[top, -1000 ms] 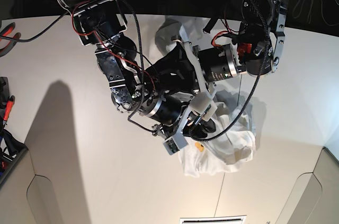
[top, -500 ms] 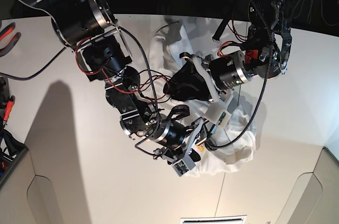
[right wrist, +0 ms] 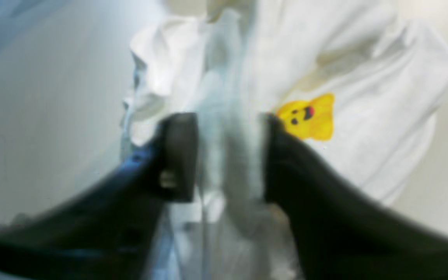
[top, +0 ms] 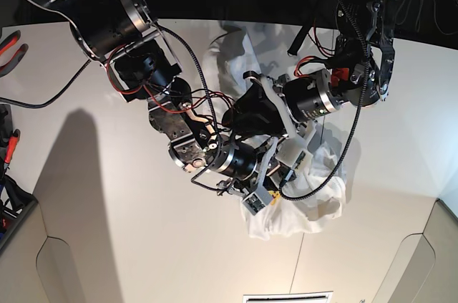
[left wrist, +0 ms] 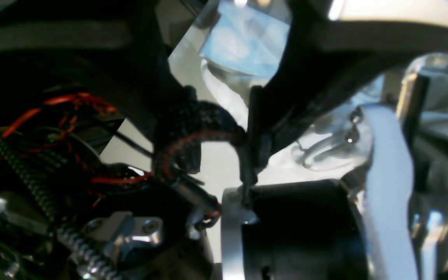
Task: Layout the t-shirt on the table in an organized manner, then fold the t-shirt properly
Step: 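Lift the gripped shirt fabric upward with the right gripper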
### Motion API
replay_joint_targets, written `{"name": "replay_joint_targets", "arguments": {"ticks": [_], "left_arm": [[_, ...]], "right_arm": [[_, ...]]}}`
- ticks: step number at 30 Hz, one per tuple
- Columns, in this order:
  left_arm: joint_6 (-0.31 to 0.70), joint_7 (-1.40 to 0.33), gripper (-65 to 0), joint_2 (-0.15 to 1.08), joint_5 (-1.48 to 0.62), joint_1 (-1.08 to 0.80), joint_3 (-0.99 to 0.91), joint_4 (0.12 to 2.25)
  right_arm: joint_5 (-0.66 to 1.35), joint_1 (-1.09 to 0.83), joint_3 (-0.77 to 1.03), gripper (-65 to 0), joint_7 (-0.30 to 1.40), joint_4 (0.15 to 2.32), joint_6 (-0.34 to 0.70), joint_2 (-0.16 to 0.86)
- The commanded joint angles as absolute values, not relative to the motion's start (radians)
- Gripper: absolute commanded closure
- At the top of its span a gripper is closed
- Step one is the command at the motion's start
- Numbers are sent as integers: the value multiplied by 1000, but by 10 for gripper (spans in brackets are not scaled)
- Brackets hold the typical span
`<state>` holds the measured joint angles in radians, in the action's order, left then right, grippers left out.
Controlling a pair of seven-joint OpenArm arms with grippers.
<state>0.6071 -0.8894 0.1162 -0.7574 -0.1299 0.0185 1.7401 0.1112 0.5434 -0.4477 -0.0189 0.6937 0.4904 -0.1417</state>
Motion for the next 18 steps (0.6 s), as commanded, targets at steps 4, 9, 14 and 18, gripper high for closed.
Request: {"name": "replay_joint_targets", "arguments": {"ticks": [4,9,14,18], "left_arm": [[618,-866,-228,117,-781,-123,18,1757],[618,-865,-228,113,-781,-137,18,1757],[618,-827,-228,95,-755,-148,18,1757],[618,-778,-228,39,-704,-158,19,1755]], "right_arm": [[123,596,-447,0,-49,739,503,-152],[125,608,-447,0,-35,837,503,-152],[150,609,-447,0,-1,907,503,-152],[149,609,-447,0,0,914,501,-152]]}}
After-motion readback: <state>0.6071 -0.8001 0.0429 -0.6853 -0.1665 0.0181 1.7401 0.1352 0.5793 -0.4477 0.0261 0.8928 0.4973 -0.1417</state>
